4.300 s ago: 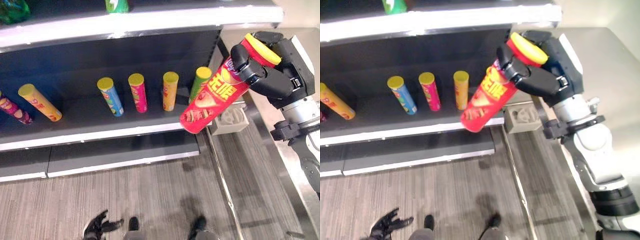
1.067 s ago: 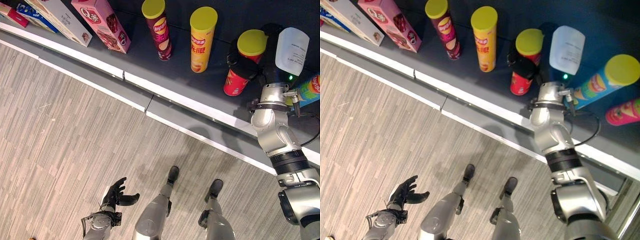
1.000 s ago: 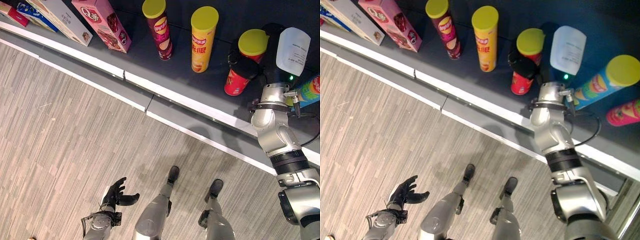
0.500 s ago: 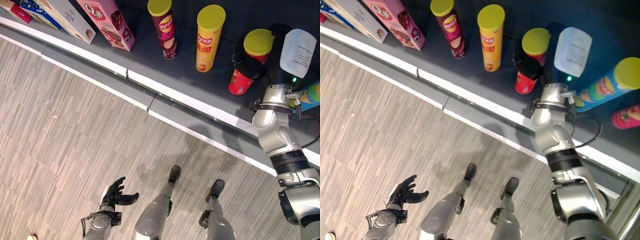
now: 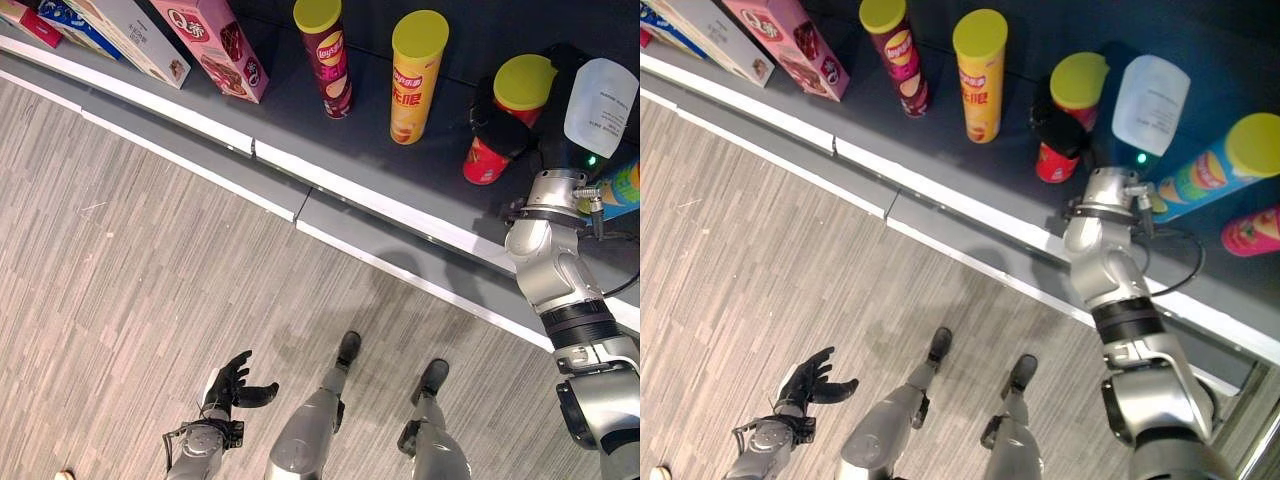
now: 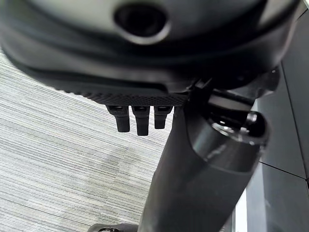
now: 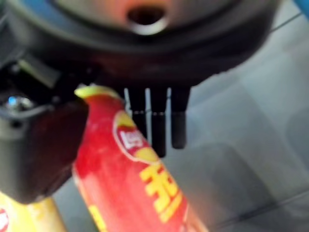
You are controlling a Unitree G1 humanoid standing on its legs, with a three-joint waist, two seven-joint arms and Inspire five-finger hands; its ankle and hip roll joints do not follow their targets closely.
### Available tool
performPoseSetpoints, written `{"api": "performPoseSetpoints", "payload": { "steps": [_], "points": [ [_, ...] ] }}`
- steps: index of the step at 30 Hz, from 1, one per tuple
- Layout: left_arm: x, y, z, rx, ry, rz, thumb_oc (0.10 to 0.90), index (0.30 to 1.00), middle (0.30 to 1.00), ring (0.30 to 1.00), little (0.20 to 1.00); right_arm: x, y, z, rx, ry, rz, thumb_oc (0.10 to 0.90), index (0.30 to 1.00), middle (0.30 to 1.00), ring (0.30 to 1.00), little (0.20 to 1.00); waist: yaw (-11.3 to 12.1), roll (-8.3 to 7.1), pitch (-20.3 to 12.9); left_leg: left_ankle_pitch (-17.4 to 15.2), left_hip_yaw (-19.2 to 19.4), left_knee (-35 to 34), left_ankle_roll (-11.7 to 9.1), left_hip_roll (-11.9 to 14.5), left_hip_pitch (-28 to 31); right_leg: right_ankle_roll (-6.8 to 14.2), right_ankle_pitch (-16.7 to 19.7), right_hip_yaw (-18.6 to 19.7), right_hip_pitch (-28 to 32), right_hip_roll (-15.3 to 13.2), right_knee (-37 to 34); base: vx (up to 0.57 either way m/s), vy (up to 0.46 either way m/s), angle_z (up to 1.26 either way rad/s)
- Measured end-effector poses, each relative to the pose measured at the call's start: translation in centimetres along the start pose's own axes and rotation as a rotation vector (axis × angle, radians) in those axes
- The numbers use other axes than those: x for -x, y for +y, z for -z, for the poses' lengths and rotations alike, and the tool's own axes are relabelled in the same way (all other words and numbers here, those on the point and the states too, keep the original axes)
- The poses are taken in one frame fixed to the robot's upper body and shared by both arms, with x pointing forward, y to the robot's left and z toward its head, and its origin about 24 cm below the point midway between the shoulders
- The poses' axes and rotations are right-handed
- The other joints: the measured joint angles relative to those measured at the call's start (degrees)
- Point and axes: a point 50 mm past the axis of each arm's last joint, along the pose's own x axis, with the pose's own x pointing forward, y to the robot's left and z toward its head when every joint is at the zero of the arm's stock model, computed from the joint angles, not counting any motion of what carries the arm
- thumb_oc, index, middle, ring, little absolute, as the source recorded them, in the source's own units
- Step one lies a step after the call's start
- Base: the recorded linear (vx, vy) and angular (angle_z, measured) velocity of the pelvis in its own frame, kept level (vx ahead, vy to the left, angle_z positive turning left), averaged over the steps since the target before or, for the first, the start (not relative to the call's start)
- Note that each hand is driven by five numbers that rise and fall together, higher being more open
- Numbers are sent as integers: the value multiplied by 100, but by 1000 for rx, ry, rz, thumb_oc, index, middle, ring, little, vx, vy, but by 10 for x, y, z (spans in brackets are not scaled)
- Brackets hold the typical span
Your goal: Put the goods on the table back onto the shelves and tidy them up.
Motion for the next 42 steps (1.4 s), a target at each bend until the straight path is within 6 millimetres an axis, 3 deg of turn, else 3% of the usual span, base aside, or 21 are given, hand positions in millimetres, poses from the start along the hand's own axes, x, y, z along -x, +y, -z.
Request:
{"api": "performPoseSetpoints", "payload": {
  "steps": [16,22,25,27,30,34,35,38,42],
  "points": [
    [-1,0,-2,-1,-4,-3,800,900,900,900,900,0,0,1,-29,21,0,800,900,900,900,900,-37,-4,-3,8,2,0,8,2,110,0,2,-1,106,4,1,0,0,0],
    [-1,0,0,-3,11,-4,800,900,900,900,900,4,-16,-20,-126,-53,54,800,900,900,900,900,-182,-23,-3,15,2,0,15,7,142,9,13,0,142,11,3,12,-3,0],
    [0,2,6,1,40,-17,800,900,900,900,900,24,-35,-43,-270,-148,111,800,900,900,900,900,-331,-152,-27,13,57,-1,15,12,310,10,12,30,303,11,3,77,-12,-4],
    [-1,9,11,30,75,-60,800,900,900,900,900,47,-45,-55,-433,-137,89,800,900,900,900,900,-487,-431,-57,-13,180,-2,-14,47,448,22,2,94,399,45,3,79,-2,-21],
    [4,24,31,11,171,-117,800,900,900,900,900,90,-34,-63,-660,-100,-94,800,900,900,900,900,-713,-1028,-329,-119,376,-3,-112,111,654,31,-53,312,494,96,2,67,3,-33],
    [8,34,44,1,241,-136,800,900,900,900,900,142,-13,-41,-915,112,-472,800,900,900,900,900,-941,-1537,-674,-229,591,-6,-121,169,802,36,-82,466,553,137,0,66,13,-23],
    [8,34,45,0,246,-130,800,900,900,900,900,149,-11,-37,-944,147,-524,800,900,900,900,900,-962,-1565,-700,-242,628,-6,-101,165,825,36,-82,505,555,136,-1,103,39,-22],
    [19,41,61,9,296,-130,800,900,900,900,900,201,-4,-14,-1229,404,-788,800,900,900,900,900,-1125,-1532,-883,-317,904,-11,-4,174,1038,40,-102,661,676,105,-7,56,19,-34],
    [28,44,73,22,333,-134,800,900,900,900,900,247,-7,13,-1300,606,-991,800,900,900,900,900,-1265,-1352,-1211,-364,1063,-15,19,187,1165,47,-23,688,722,105,0,60,5,-23]
  ]
}}
